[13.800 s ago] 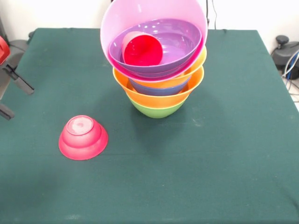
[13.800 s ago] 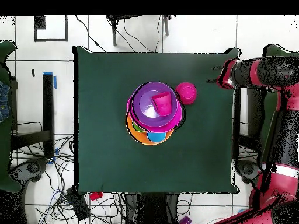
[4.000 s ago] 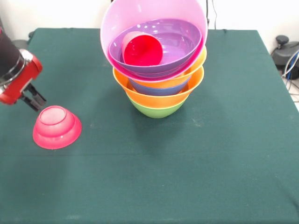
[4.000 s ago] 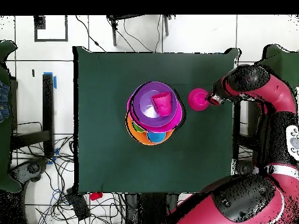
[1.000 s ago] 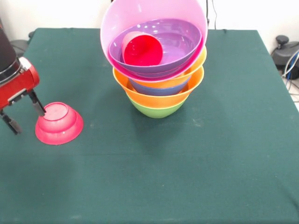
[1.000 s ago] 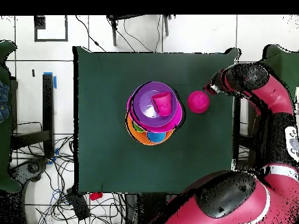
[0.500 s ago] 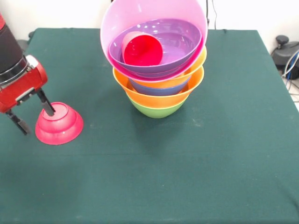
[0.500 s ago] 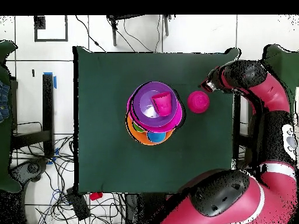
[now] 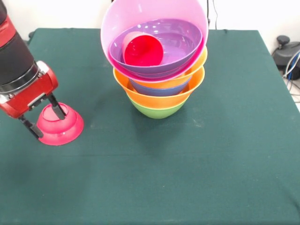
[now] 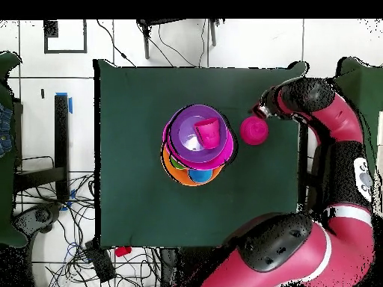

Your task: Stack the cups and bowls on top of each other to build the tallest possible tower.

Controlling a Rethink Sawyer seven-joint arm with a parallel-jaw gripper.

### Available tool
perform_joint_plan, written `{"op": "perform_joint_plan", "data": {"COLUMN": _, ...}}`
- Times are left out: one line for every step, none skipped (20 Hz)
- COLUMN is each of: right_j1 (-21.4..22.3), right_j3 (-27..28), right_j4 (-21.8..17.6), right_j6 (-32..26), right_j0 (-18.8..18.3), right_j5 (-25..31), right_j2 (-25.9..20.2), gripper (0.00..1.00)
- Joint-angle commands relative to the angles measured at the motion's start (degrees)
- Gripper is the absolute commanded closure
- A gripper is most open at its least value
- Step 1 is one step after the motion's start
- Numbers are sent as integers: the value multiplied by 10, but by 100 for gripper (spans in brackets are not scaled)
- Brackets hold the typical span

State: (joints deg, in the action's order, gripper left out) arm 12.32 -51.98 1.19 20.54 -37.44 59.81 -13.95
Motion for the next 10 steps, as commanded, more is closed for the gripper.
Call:
{"op": "perform_joint_plan", "data": {"right_j1": -27, "right_j3": -18, "right_j4": -6, "right_j6": 174, "right_j0": 38, "right_j5": 80, "right_j2": 27, "gripper": 0}}
{"op": "perform_joint_plan", "data": {"right_j1": -29, "right_j3": -11, "right_j4": -8, "right_j6": 175, "right_j0": 42, "right_j5": 88, "right_j2": 31, "gripper": 0}}
{"op": "perform_joint_plan", "data": {"right_j1": -31, "right_j3": -4, "right_j4": -10, "right_j6": 177, "right_j0": 45, "right_j5": 99, "right_j2": 38, "gripper": 0}}
{"op": "perform_joint_plan", "data": {"right_j1": -32, "right_j3": 0, "right_j4": -11, "right_j6": 180, "right_j0": 47, "right_j5": 104, "right_j2": 42, "gripper": 0}}
{"op": "perform_joint_plan", "data": {"right_j1": -31, "right_j3": 3, "right_j4": -11, "right_j6": 184, "right_j0": 50, "right_j5": 112, "right_j2": 48, "gripper": 0}}
{"op": "perform_joint_plan", "data": {"right_j1": -30, "right_j3": 6, "right_j4": -9, "right_j6": 188, "right_j0": 53, "right_j5": 119, "right_j2": 52, "gripper": 0}}
{"op": "perform_joint_plan", "data": {"right_j1": -29, "right_j3": 9, "right_j4": -7, "right_j6": 192, "right_j0": 57, "right_j5": 125, "right_j2": 56, "gripper": 0}}
{"op": "perform_joint_plan", "data": {"right_j1": -28, "right_j3": 10, "right_j4": -6, "right_j6": 193, "right_j0": 59, "right_j5": 128, "right_j2": 59, "gripper": 0}}
{"op": "perform_joint_plan", "data": {"right_j1": -27, "right_j3": 11, "right_j4": -5, "right_j6": 190, "right_j0": 60, "right_j5": 130, "right_j2": 61, "gripper": 0}}
{"op": "perform_joint_plan", "data": {"right_j1": -27, "right_j3": 9, "right_j4": -4, "right_j6": 188, "right_j0": 61, "right_j5": 128, "right_j2": 63, "gripper": 0}}
